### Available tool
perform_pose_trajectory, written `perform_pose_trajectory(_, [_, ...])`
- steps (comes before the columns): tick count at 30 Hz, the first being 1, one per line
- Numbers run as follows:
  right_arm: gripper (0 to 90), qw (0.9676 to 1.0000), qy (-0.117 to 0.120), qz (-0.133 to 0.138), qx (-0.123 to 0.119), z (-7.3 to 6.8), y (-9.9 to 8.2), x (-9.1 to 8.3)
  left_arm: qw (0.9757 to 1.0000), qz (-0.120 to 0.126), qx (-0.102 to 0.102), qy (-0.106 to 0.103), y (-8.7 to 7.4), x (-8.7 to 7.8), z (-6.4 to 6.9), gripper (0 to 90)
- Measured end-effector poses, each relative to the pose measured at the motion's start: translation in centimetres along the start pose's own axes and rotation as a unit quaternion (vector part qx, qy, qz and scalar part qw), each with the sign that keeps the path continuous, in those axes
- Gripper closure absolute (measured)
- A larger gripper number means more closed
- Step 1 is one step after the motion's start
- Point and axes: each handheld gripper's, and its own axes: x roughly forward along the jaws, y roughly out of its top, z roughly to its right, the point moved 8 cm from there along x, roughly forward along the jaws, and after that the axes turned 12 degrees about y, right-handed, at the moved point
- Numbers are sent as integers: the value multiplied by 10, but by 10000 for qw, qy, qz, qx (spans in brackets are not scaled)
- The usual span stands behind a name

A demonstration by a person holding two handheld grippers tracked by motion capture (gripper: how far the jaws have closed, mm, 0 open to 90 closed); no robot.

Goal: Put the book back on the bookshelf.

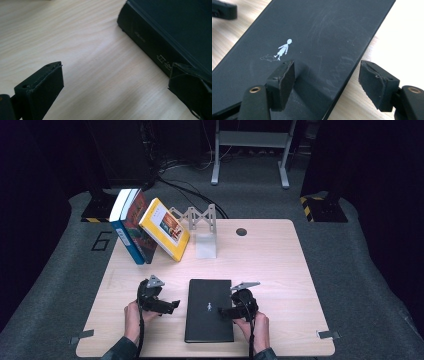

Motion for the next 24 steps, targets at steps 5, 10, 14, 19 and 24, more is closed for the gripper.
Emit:
perform_pose_trajectory(5, [299,10000,28,-9,-9,0,0,1,9999,0,-84,-119,-3,5,13,0])
perform_pose_trajectory(10, [320,9998,150,-18,128,0,0,2,9998,-26,-77,-188,-4,8,21,0])
perform_pose_trajectory(14, [321,9999,122,-39,91,0,0,2,9997,-48,-66,-249,-4,10,27,0])
perform_pose_trajectory(19, [322,9998,158,-76,97,1,1,3,9996,-47,-81,-257,-4,11,29,0])
perform_pose_trajectory(24, [323,9994,243,-201,155,2,2,4,9998,-38,-9,-192,-4,11,28,0])
